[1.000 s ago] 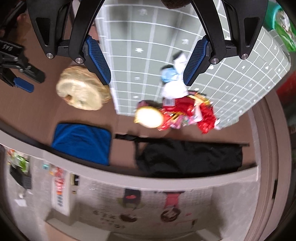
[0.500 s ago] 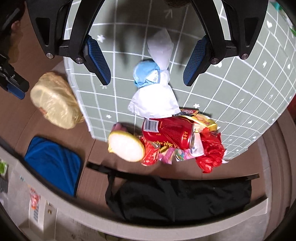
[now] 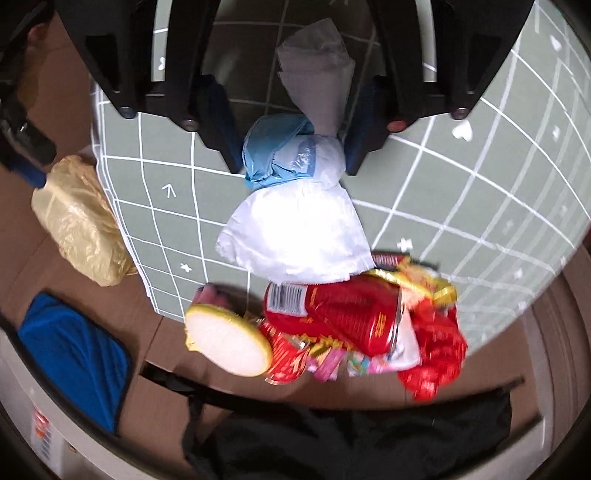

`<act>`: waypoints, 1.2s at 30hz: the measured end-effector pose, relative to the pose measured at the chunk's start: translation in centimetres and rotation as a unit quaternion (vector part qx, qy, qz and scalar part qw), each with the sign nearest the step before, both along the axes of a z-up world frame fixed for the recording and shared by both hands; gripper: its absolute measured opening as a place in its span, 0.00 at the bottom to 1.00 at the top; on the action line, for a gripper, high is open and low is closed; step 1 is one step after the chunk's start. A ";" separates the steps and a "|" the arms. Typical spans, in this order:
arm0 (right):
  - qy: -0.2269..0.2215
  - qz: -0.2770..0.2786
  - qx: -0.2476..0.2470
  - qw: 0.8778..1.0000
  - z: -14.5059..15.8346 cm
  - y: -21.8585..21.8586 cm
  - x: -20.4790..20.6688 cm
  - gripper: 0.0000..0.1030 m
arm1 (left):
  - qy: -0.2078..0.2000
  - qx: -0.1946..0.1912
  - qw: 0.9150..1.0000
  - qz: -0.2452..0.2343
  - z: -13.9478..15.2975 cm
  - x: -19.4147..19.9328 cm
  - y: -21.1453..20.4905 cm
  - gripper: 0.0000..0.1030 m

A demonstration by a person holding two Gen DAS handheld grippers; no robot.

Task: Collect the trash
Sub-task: 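Grasp the white tissue bundle with blue wrapper with the left gripper, then grasp the red can with the right gripper while the left gripper holds the tissue bundle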

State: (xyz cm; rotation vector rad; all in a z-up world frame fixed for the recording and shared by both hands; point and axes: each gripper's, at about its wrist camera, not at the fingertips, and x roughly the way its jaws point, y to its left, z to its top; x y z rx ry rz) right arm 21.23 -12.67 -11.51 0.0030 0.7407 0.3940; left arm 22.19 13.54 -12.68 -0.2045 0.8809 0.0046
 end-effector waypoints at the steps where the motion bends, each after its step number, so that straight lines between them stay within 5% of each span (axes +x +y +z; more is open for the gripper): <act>1: 0.001 0.002 -0.001 1.000 0.0 0.1 0.0 0.82 | -0.003 -0.005 1.000 0.002 0.0 -0.1 0.2 0.52; 13: -0.012 0.033 -0.006 0.999 1.2 2.6 0.5 0.82 | -0.090 -0.005 0.996 0.027 3.9 -3.4 2.5 0.49; 17: -0.015 0.064 0.029 0.997 2.6 4.4 2.8 0.82 | -0.110 -0.012 0.993 0.042 4.8 -3.8 4.2 0.49; 25: -0.031 0.122 0.029 0.992 4.3 10.6 7.2 0.82 | -0.103 -0.035 0.991 0.079 4.7 -2.8 9.5 0.49; 31: 0.014 0.167 0.050 0.985 3.3 16.4 9.8 0.81 | -0.101 -0.039 0.990 0.092 5.0 -2.1 12.7 0.49; 36: -0.020 0.184 -0.002 0.983 3.4 21.5 10.4 0.81 | -0.100 -0.037 0.990 0.097 4.9 -1.9 14.7 0.50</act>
